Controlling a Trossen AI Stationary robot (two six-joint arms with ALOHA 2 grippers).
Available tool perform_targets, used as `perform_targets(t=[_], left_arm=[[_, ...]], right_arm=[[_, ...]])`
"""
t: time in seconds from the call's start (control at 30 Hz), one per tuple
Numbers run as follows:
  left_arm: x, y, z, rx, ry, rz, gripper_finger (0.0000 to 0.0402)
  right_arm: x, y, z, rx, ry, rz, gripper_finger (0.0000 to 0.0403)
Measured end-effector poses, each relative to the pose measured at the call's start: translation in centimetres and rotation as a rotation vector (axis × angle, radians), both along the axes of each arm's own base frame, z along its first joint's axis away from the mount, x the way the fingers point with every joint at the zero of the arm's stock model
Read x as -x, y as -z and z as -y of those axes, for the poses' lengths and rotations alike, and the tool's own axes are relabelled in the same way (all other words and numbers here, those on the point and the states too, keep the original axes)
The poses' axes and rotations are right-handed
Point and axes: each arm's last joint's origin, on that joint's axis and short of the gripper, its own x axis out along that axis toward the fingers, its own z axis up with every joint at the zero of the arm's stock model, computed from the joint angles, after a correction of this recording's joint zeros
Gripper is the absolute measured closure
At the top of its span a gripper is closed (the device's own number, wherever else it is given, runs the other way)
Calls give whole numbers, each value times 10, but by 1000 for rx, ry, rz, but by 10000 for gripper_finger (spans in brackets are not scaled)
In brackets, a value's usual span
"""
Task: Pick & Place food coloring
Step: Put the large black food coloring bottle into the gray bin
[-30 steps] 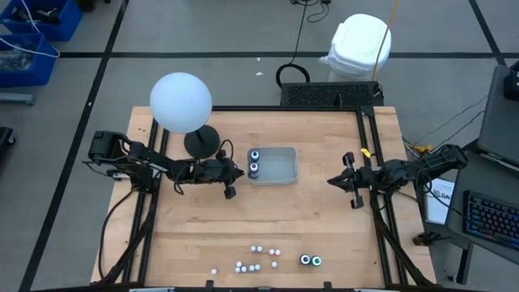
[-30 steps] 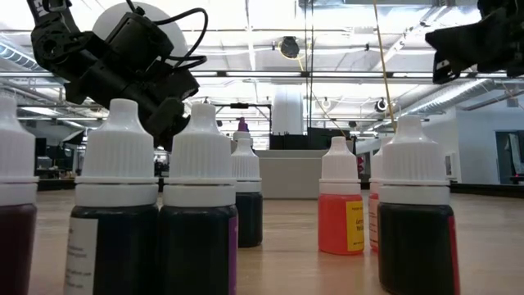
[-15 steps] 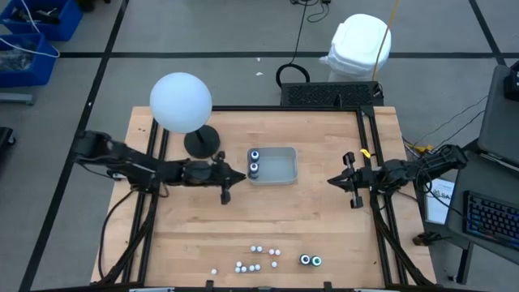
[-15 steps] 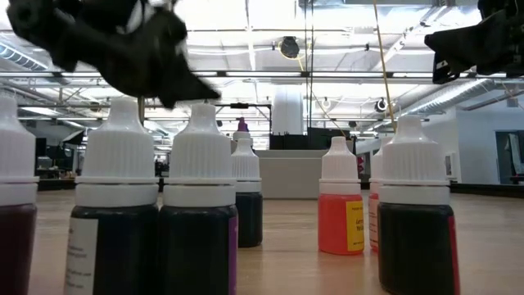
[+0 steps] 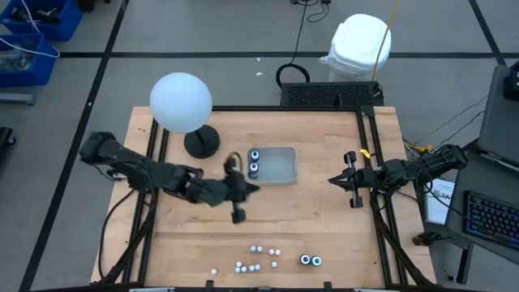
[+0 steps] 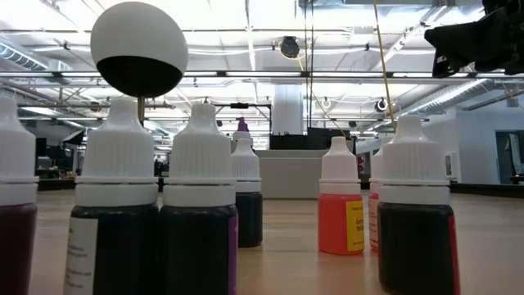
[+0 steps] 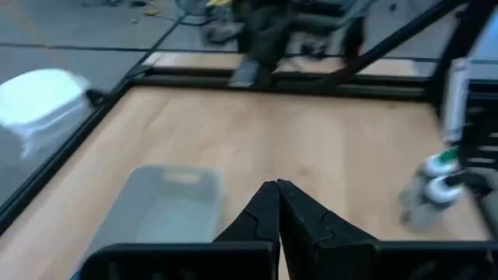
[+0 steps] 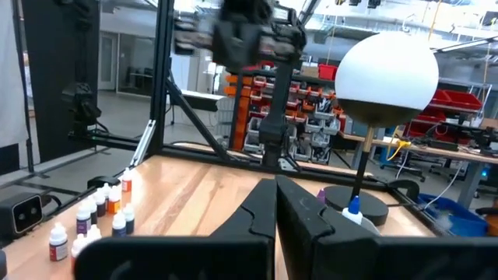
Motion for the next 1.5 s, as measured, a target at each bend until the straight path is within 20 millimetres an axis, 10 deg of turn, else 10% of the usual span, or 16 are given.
perform_targets(t=[0.63,1.23,1.5], left_arm=[[-133,20,77,33,242,-256,397],[-160,66,101,91,332,-272,190],[-170,97,112,104,372,-289,161]], right_arm=[[0,1,6,-62,192,-14,403],[0,2,6,-24,205,-29,403],[0,2,6,-22,202,-30,403]])
